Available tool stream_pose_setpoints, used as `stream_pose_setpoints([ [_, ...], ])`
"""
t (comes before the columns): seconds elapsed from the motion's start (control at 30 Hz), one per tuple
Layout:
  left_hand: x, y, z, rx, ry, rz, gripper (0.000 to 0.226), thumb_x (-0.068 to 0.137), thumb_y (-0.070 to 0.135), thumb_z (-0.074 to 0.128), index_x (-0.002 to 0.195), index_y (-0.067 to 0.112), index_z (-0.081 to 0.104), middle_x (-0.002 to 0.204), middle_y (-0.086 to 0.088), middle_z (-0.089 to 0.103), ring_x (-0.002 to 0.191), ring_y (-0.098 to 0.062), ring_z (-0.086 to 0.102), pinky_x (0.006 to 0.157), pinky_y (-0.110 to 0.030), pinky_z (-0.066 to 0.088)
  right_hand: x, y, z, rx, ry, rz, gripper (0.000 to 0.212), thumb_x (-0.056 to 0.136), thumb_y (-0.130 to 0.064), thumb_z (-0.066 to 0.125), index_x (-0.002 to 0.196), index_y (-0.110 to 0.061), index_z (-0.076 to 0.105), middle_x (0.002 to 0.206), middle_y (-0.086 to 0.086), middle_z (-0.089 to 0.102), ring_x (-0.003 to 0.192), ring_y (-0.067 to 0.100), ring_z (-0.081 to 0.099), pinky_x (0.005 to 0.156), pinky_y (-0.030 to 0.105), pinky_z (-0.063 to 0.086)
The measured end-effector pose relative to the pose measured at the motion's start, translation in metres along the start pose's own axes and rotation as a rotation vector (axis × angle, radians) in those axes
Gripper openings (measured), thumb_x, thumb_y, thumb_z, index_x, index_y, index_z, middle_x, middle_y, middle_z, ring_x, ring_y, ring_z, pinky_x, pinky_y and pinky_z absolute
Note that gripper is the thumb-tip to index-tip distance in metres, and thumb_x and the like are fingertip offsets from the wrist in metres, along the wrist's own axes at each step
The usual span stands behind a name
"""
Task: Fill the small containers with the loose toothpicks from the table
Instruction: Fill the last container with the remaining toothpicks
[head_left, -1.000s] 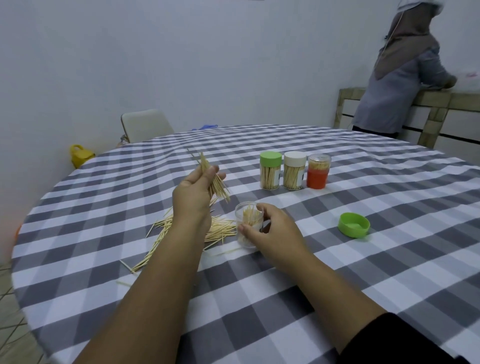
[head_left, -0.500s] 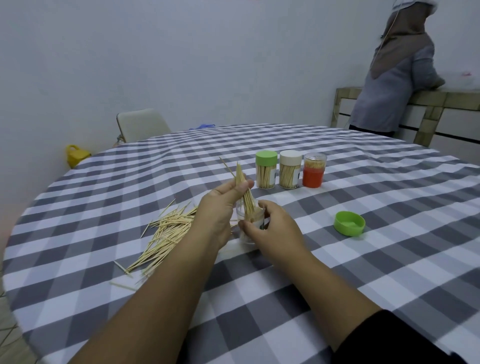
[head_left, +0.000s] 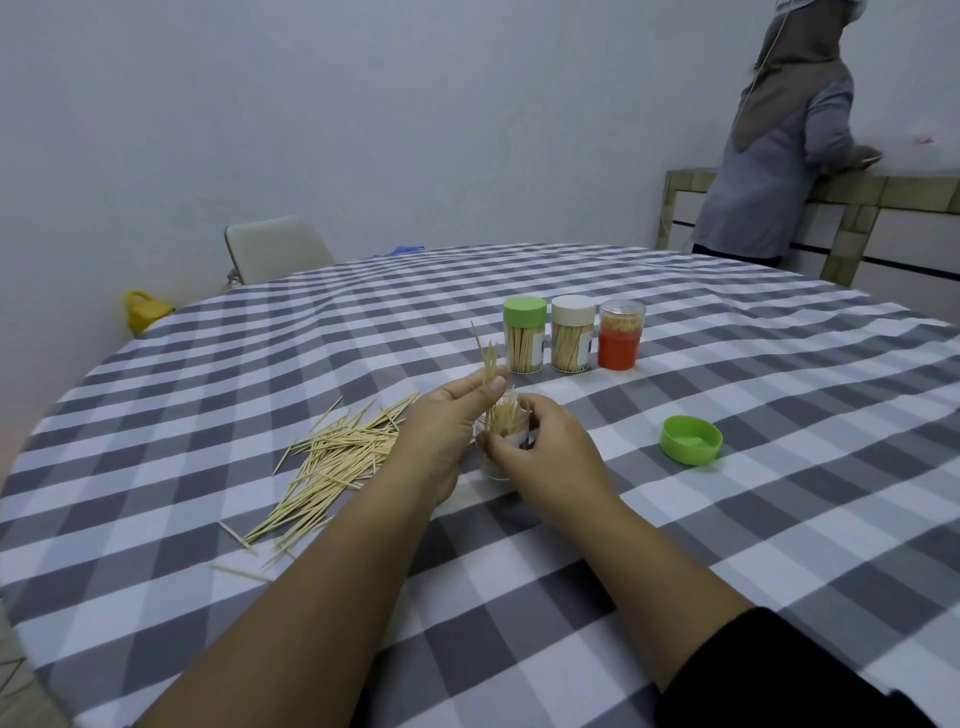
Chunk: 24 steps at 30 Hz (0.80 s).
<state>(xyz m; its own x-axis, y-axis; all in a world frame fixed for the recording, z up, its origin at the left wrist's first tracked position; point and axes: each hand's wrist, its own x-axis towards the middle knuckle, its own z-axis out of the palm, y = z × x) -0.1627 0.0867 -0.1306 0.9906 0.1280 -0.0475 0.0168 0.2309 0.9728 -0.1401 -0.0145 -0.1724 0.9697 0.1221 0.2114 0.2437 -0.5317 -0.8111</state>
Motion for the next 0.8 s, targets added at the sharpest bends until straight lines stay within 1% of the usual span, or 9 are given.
stream_pose_setpoints([
  [0.07,0.001,-0.001,-0.001,0.003,-0.026,-0.014,0.025,0.093,0.017,0.058,0.115,0.013,0.066,0.066,0.014,0.071,0.053,-0.001,0.066,0.046,-0.017,0.051,0.000,-0.001,0.000,0.005,-0.001,0.004,0.048,0.084,-0.043,0.064,0.127,-0.028,0.047,0.118,-0.006,0.056,0.105,0.014,0.054,0.089,0.040,0.051],
  [0.13,0.004,-0.003,-0.002,0.006,-0.043,-0.022,0.025,0.093,0.020,0.058,0.115,0.014,0.067,0.071,0.009,0.073,0.059,-0.005,0.068,0.050,-0.020,0.054,0.000,0.000,0.000,0.000,0.006,0.002,0.046,0.084,-0.042,0.063,0.126,-0.028,0.048,0.117,-0.006,0.056,0.103,0.013,0.054,0.088,0.040,0.051],
  [0.23,0.008,-0.006,-0.004,0.028,-0.060,-0.015,0.022,0.093,0.023,0.057,0.111,0.018,0.068,0.079,0.007,0.073,0.065,-0.007,0.069,0.056,-0.021,0.056,0.000,-0.001,-0.001,-0.009,0.014,-0.004,0.045,0.085,-0.041,0.062,0.126,-0.028,0.048,0.116,-0.006,0.056,0.102,0.013,0.054,0.088,0.039,0.051],
  [0.37,0.007,-0.004,-0.006,0.128,-0.035,-0.003,0.020,0.096,0.022,0.053,0.106,0.019,0.070,0.085,0.006,0.072,0.062,-0.003,0.068,0.050,-0.020,0.052,0.001,-0.001,-0.001,-0.003,0.009,0.002,0.046,0.085,-0.040,0.063,0.126,-0.028,0.048,0.115,-0.007,0.056,0.102,0.012,0.053,0.088,0.037,0.051],
  [0.5,0.012,-0.005,-0.006,0.299,0.055,0.098,0.024,0.099,0.020,0.044,0.097,0.020,0.069,0.093,0.002,0.068,0.073,-0.003,0.064,0.057,-0.015,0.051,0.000,-0.001,-0.001,0.009,0.010,0.004,0.044,0.084,-0.039,0.064,0.124,-0.027,0.049,0.113,-0.007,0.056,0.101,0.011,0.053,0.088,0.038,0.051],
  [0.57,0.013,-0.005,-0.006,0.310,0.072,0.132,0.025,0.100,0.021,0.041,0.100,0.017,0.066,0.087,0.009,0.063,0.069,0.004,0.056,0.047,-0.007,0.044,0.000,-0.001,-0.002,0.011,0.006,-0.001,0.044,0.084,-0.040,0.065,0.123,-0.027,0.050,0.113,-0.007,0.056,0.101,0.012,0.053,0.089,0.038,0.051],
  [0.63,0.013,-0.005,-0.007,0.387,0.066,0.180,0.025,0.099,0.020,0.040,0.101,0.015,0.065,0.085,0.016,0.056,0.072,0.005,0.052,0.046,-0.005,0.041,0.000,-0.001,-0.002,0.014,0.002,-0.005,0.043,0.084,-0.041,0.064,0.122,-0.027,0.050,0.113,-0.007,0.055,0.101,0.011,0.053,0.089,0.038,0.051],
  [0.73,0.018,-0.010,-0.011,0.657,0.078,0.291,0.025,0.097,0.019,0.040,0.095,0.019,0.065,0.100,0.016,0.049,0.094,-0.002,0.047,0.069,-0.016,0.036,0.000,-0.001,-0.003,0.009,-0.004,-0.001,0.047,0.084,-0.041,0.064,0.126,-0.028,0.048,0.117,-0.007,0.055,0.103,0.012,0.053,0.089,0.037,0.051],
  [0.8,0.019,-0.009,-0.013,0.734,0.076,0.303,0.025,0.095,0.017,0.041,0.094,0.025,0.065,0.114,0.012,0.047,0.112,-0.006,0.040,0.085,-0.025,0.032,0.001,-0.001,-0.003,0.007,-0.004,0.002,0.050,0.084,-0.044,0.064,0.128,-0.028,0.047,0.119,-0.007,0.055,0.104,0.012,0.053,0.089,0.037,0.051],
])
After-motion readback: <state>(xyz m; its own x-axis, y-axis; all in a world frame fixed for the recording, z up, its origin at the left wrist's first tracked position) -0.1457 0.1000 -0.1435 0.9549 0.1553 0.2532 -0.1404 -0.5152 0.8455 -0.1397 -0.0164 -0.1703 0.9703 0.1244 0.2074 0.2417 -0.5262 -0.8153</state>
